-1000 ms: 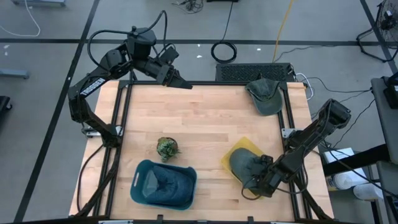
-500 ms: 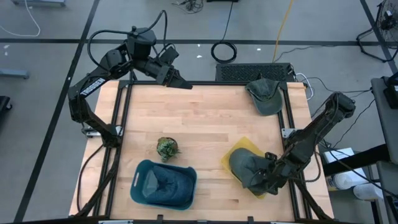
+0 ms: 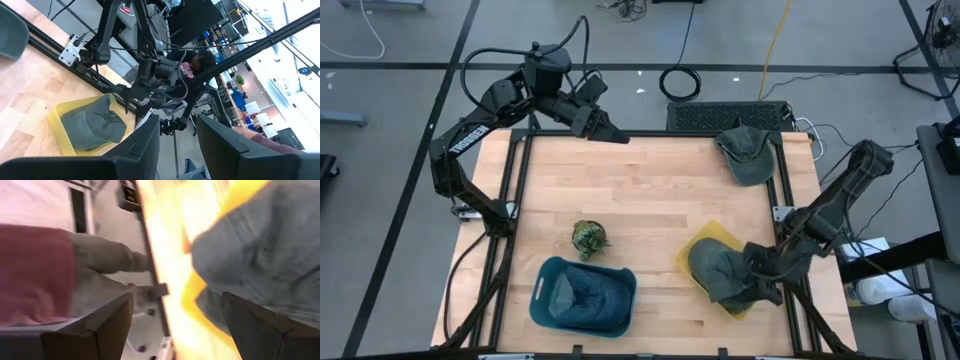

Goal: Pick & Place hat
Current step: Put the black cap into the yellow bin

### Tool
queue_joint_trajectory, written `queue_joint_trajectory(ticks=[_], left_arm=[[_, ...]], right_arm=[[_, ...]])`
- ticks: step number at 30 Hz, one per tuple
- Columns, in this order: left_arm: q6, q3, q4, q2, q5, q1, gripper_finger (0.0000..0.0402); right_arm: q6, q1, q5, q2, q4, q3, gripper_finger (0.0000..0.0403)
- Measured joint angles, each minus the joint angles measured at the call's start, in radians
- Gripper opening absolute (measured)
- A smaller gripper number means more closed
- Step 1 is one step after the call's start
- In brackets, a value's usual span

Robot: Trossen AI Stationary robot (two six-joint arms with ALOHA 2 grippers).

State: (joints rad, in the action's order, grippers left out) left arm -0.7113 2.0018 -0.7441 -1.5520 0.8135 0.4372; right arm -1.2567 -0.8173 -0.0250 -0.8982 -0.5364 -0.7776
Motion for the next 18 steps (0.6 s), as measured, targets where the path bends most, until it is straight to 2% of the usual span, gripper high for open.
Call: queue_joint_trajectory(ticks=[8, 18], left_arm=[[0.0, 0.0, 0.0, 0.0, 0.0, 0.0, 0.0136], [-0.001, 0.0, 0.0, 0.0, 0.001, 0.0, 0.0136]], right_arm=[[-0.012, 0.01, -0.097, 0.079, 0.087, 0.0, 0.0288], [0.23, 0.065, -0.425, 0.148, 0.168, 0.0, 0.0288]])
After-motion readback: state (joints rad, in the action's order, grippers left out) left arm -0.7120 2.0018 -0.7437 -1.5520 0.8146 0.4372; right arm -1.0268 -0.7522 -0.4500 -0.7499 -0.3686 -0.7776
